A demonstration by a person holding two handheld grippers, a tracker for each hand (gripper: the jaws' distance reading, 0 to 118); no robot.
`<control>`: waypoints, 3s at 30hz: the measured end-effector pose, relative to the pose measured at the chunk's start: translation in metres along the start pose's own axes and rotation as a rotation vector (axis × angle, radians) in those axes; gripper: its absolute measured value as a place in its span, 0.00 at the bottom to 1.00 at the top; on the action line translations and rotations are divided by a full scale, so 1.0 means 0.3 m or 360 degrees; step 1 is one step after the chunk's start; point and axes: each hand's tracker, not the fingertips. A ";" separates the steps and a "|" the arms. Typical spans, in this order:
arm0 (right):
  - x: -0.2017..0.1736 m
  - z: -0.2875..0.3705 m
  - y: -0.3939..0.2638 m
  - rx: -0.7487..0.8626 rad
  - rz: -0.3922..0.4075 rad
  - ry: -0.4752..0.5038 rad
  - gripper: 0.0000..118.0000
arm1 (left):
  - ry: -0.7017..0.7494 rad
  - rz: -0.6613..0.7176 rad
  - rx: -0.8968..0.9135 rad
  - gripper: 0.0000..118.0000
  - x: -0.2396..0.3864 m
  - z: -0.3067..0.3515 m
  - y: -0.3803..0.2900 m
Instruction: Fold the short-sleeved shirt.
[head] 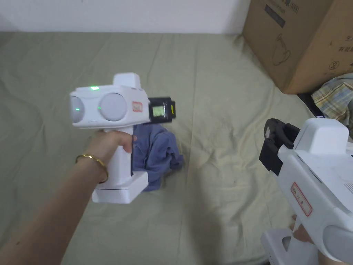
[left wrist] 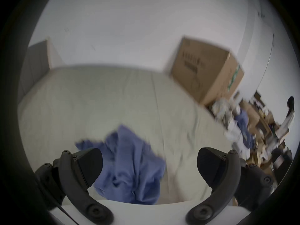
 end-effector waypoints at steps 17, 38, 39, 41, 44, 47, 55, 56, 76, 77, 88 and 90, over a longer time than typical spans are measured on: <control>-0.165 -0.036 0.021 0.0133 0.0027 0.0176 0.00 | 0.0684 -0.0328 0.0729 0.05 -0.163 0.683 -0.195; -0.190 -0.049 -0.041 0.0015 0.0037 0.0212 0.00 | 0.0565 -0.0123 0.0309 0.00 -0.218 0.595 -0.236; -0.191 -0.051 -0.041 0.0014 0.0044 0.0215 0.00 | 0.0529 -0.0090 0.0232 0.02 -0.237 0.564 -0.218; -0.192 -0.060 -0.041 0.0010 0.0061 0.0215 0.00 | 0.0484 -0.0027 0.0062 0.17 -0.273 0.499 -0.155; -0.182 -0.084 -0.048 -0.0006 0.0058 0.0220 0.00 | 0.0368 0.0077 -0.0181 0.60 -0.318 0.376 -0.051; -0.177 -0.101 -0.061 -0.0042 0.0046 0.0210 0.00 | 0.0384 0.0149 -0.0288 0.94 -0.368 0.231 0.028; -0.159 -0.139 -0.092 -0.0191 0.0079 0.0161 0.00 | 0.0609 0.0168 -0.0723 1.00 -0.510 -0.201 0.084; -0.154 -0.145 -0.095 -0.0205 0.0082 0.0154 0.00 | 0.0660 0.0204 -0.0778 1.00 -0.532 -0.246 0.073; -0.179 -0.128 -0.025 -0.0362 0.0067 0.0122 0.00 | 0.0358 0.0143 -0.0516 0.02 -0.524 -0.146 0.086; -0.180 -0.143 -0.009 -0.0370 0.0071 0.0134 0.00 | 0.0355 0.0152 -0.0456 0.02 -0.519 -0.105 0.096; -0.211 -0.293 0.086 -0.0781 0.0179 0.0447 0.86 | 0.0409 0.0272 -0.0243 0.02 -0.533 0.216 0.022; -0.237 -0.672 0.094 -0.0856 0.0201 0.0462 0.86 | 0.0426 0.0327 -0.0231 0.02 -0.542 0.247 -0.022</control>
